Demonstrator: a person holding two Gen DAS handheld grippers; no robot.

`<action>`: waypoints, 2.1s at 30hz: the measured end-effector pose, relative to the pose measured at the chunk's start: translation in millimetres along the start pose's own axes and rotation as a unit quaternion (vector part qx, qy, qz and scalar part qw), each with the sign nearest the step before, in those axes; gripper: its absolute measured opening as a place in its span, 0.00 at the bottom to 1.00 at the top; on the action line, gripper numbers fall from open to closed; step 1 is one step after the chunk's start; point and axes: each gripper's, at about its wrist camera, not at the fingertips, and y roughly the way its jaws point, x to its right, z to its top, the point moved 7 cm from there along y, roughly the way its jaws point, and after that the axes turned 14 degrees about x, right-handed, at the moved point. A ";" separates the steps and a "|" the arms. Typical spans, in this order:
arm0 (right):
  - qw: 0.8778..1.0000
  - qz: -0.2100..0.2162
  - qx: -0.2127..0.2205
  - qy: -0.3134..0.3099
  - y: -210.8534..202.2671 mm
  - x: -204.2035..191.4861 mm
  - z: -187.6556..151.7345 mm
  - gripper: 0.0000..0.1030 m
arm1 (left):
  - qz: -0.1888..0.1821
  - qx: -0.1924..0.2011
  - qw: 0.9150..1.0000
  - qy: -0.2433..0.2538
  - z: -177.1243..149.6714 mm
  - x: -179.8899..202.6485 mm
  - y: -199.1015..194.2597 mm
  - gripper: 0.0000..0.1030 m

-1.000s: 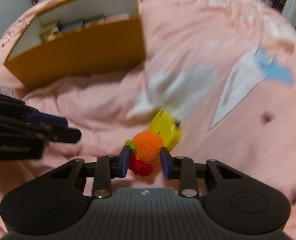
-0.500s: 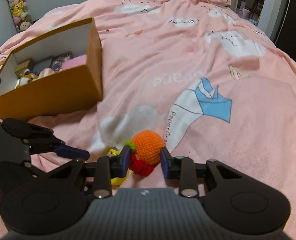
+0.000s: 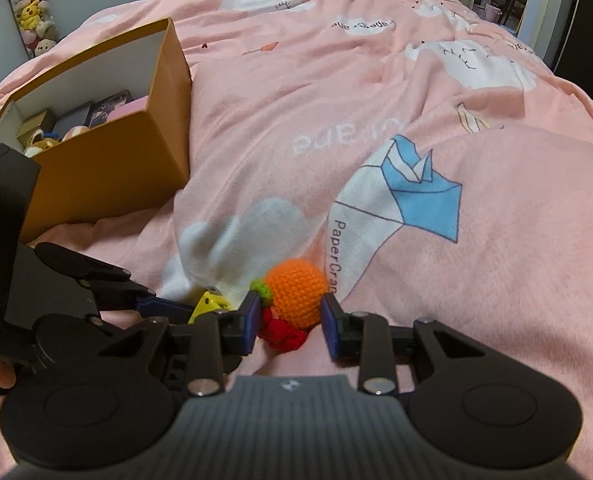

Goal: Organize objects
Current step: 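Grasp the yellow tape measure with the left tool, then carry the crochet fruit and tape measure over the orange box with both tools, then lower the fruit and tape measure into the box and open both tools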

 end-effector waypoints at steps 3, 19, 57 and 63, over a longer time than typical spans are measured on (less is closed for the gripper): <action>1.000 -0.001 0.000 0.000 0.6 0.2 0.2 0.33 | 0.004 0.004 1.000 -0.004 -1.6 0.8 -4.2 0.55; 0.998 0.032 0.037 -0.026 -27.7 -23.4 21.7 0.33 | 0.052 0.088 0.994 -0.042 7.7 -23.8 -100.5 0.55; 0.927 0.217 0.077 -0.295 110.4 -182.8 192.1 0.32 | 0.149 0.131 0.970 -0.138 147.5 -224.8 -134.3 0.55; 0.899 0.183 0.065 -0.391 150.1 -197.2 187.9 0.32 | 0.155 0.101 0.968 -0.169 150.9 -248.8 -104.1 0.55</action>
